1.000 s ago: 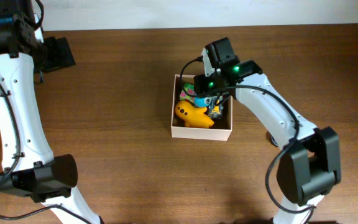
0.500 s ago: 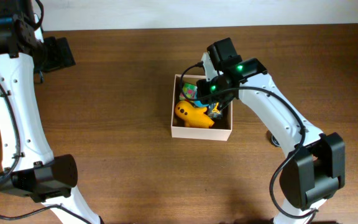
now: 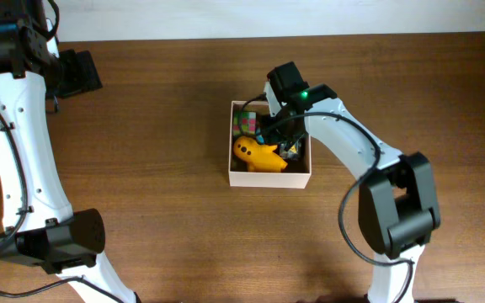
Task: Pack container
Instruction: 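Carry the blue ball into the box and release it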
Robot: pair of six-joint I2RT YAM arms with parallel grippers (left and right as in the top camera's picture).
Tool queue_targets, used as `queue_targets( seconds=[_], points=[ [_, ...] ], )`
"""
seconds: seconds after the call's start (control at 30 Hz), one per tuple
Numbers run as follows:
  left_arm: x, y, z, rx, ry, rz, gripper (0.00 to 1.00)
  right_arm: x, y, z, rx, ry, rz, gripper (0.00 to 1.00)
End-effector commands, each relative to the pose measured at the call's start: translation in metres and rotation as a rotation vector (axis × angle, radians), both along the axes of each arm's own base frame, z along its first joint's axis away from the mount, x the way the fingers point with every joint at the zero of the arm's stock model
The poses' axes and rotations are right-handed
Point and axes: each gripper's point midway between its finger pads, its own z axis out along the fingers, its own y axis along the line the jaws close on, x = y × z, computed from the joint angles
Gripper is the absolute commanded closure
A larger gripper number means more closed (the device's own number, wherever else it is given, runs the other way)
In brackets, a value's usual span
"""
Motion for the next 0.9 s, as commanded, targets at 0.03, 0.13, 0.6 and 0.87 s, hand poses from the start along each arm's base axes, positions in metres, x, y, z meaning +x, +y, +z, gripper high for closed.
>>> queue_targets(
  seconds=[0.03, 0.13, 0.6, 0.87],
  points=[
    [0.0, 0.003, 0.003, 0.012, -0.008, 0.0, 0.01, 0.01, -0.012, -0.001, -0.017, -0.019, -0.017, 0.73],
    [0.0, 0.003, 0.003, 0.012, -0.008, 0.0, 0.01, 0.013, -0.01, 0.003, -0.007, -0.035, -0.017, 0.69],
    [0.0, 0.003, 0.003, 0.012, -0.008, 0.0, 0.01, 0.018, 0.003, 0.157, 0.149, -0.28, 0.054, 0.48],
    [0.0, 0.003, 0.003, 0.012, -0.008, 0.0, 0.01, 0.001, -0.112, 0.176, -0.043, -0.229, -0.237, 0.2]
  ],
)
